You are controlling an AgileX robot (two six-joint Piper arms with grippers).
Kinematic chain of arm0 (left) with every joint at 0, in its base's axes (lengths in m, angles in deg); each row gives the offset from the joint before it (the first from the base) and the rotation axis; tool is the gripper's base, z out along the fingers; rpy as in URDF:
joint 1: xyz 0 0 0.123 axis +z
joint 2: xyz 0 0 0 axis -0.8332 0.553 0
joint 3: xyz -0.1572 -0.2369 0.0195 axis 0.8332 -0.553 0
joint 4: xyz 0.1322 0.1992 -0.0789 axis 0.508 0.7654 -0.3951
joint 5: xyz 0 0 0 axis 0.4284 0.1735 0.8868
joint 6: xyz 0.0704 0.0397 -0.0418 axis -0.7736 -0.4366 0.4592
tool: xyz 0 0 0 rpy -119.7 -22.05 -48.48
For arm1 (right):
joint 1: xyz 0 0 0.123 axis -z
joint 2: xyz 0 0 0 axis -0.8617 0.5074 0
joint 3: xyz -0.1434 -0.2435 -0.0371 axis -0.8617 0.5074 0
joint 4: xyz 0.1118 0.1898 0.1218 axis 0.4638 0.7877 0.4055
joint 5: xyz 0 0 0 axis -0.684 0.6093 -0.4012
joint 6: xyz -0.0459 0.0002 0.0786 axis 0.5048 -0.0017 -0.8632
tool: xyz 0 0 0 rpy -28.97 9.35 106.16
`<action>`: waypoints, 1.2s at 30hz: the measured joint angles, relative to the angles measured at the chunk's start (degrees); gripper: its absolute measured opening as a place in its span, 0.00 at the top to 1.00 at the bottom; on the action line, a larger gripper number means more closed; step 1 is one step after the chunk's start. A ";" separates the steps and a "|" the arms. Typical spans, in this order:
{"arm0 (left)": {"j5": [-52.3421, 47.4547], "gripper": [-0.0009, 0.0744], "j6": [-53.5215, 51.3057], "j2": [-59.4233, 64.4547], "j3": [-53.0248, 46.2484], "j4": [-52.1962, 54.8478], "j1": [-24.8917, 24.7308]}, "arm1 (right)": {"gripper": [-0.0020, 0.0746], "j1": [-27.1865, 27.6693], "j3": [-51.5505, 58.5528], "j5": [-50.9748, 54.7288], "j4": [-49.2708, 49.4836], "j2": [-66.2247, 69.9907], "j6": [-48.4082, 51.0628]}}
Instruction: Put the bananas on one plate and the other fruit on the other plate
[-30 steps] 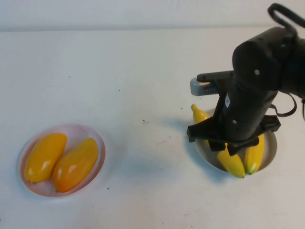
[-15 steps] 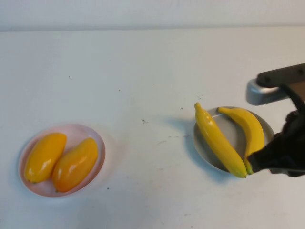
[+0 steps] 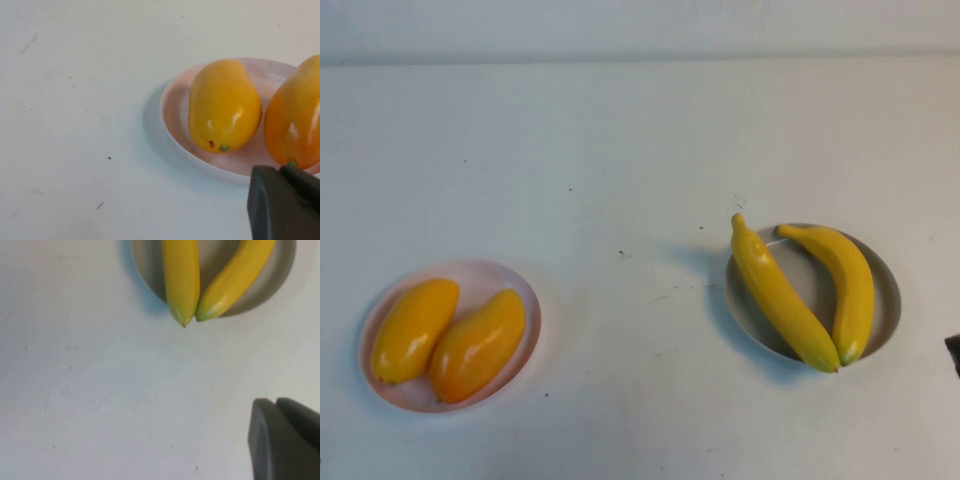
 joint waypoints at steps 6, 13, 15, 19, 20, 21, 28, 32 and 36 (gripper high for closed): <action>0.00 0.99 0.00 0.00 0.00 0.00 0.00 | 0.99 1.18 9.83 -12.49 2.17 -1.43 5.02; 0.00 0.99 0.00 0.00 0.00 0.00 0.00 | 0.99 17.14 30.82 -46.70 17.09 -15.20 17.45; 0.00 0.99 0.00 0.00 0.00 0.00 0.00 | 0.99 22.55 36.17 -50.62 19.32 -20.25 17.98; 0.00 0.99 0.00 0.00 0.00 0.00 0.00 | 0.99 29.15 46.00 -56.00 20.31 -30.66 21.53; 0.00 0.99 0.00 0.00 0.00 0.00 0.00 | 0.99 30.50 48.67 -57.79 20.31 -33.78 23.47; 0.00 0.99 0.00 0.00 0.00 0.00 0.00 | 0.99 31.22 50.34 -58.96 20.31 -35.81 24.66; 0.00 0.99 0.00 0.00 0.00 0.00 0.00 | 0.99 33.25 61.86 -67.32 20.53 -51.63 28.17; 0.00 0.99 0.00 0.00 0.00 0.00 0.00 | 0.99 33.25 64.25 -67.59 20.66 -57.90 28.29; 0.00 0.99 0.00 0.00 0.00 0.00 0.00 | 0.99 33.25 64.25 -64.12 20.66 -58.56 28.40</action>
